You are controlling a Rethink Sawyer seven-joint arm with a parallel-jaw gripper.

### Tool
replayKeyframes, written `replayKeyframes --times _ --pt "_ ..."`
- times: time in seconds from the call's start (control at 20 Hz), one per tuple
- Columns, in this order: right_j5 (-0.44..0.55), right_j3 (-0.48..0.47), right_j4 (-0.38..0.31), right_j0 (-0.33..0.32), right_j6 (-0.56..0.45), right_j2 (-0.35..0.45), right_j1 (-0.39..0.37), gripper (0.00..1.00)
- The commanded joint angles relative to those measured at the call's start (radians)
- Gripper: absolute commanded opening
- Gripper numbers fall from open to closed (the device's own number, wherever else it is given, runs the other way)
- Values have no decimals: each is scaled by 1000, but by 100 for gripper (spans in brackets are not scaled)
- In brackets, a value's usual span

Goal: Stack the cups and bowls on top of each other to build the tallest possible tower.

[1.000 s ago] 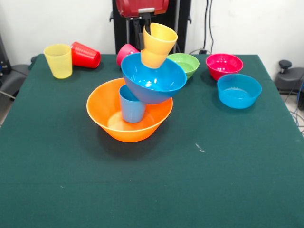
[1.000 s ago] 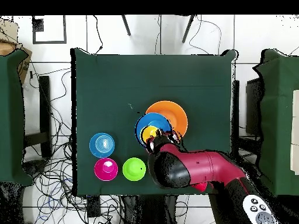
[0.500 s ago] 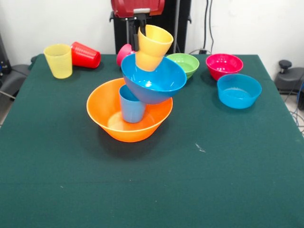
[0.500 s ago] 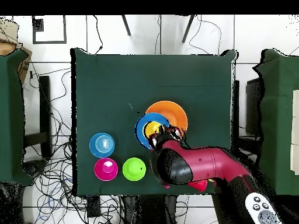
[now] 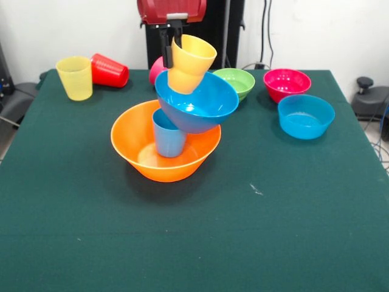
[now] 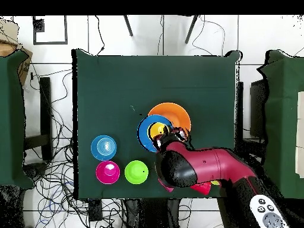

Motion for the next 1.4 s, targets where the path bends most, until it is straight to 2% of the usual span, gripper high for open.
replayKeyframes --times 0.05,1.05,1.4 --pt "46 -58 -93 40 37 -64 58 0" --pt "80 -88 -68 106 60 -147 58 0" --pt "91 -80 -23 111 61 -130 71 0"
